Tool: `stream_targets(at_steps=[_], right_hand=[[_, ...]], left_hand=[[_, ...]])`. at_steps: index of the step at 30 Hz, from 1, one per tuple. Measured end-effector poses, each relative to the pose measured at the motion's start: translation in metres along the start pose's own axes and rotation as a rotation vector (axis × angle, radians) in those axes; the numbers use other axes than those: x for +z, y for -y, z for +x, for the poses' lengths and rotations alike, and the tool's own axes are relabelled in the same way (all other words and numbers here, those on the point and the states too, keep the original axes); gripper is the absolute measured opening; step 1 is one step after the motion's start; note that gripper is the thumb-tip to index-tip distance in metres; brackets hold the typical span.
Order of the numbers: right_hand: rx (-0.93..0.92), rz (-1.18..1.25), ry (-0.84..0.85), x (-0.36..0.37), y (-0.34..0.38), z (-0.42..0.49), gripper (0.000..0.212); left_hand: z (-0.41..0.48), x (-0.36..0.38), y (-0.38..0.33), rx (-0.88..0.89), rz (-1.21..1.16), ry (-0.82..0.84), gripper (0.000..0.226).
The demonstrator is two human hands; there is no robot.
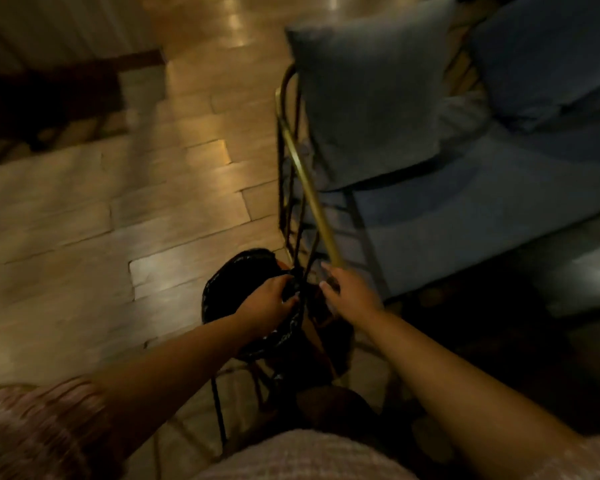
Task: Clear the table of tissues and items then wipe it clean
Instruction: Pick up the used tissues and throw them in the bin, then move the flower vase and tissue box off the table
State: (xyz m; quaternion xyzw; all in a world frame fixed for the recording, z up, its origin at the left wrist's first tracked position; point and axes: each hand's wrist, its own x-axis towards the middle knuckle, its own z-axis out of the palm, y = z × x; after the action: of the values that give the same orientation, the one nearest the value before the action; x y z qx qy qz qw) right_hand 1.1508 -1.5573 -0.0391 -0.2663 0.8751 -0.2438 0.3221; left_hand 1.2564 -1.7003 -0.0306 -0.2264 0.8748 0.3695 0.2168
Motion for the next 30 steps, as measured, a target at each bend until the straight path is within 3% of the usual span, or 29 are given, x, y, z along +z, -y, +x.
stream_targets(at_steps=[7, 12, 16, 20, 30], right_hand=[[0.192, -0.077, -0.352, -0.08, -0.093, -0.065, 0.054], [0.432, -0.063, -0.55, -0.134, -0.167, -0.13, 0.057], [0.61, 0.048, -0.702, -0.161, -0.218, -0.184, 0.06], [0.765, 0.133, -0.865, -0.173, -0.263, -0.238, 0.061], [1.184, 0.33, -1.142, -0.222, -0.378, -0.306, 0.068]], left_hand=[[0.06, 0.013, -0.132, 0.365, 0.238, 0.018, 0.049], [0.088, 0.07, -0.25, 0.637, 0.422, 0.148, 0.067], [0.091, 0.127, -0.333, 0.827, 0.509, 0.254, 0.06], [0.09, 0.185, -0.404, 0.937, 0.539, 0.409, 0.052], [0.145, 0.294, -0.582, 1.251, 0.827, 0.529, 0.054]])
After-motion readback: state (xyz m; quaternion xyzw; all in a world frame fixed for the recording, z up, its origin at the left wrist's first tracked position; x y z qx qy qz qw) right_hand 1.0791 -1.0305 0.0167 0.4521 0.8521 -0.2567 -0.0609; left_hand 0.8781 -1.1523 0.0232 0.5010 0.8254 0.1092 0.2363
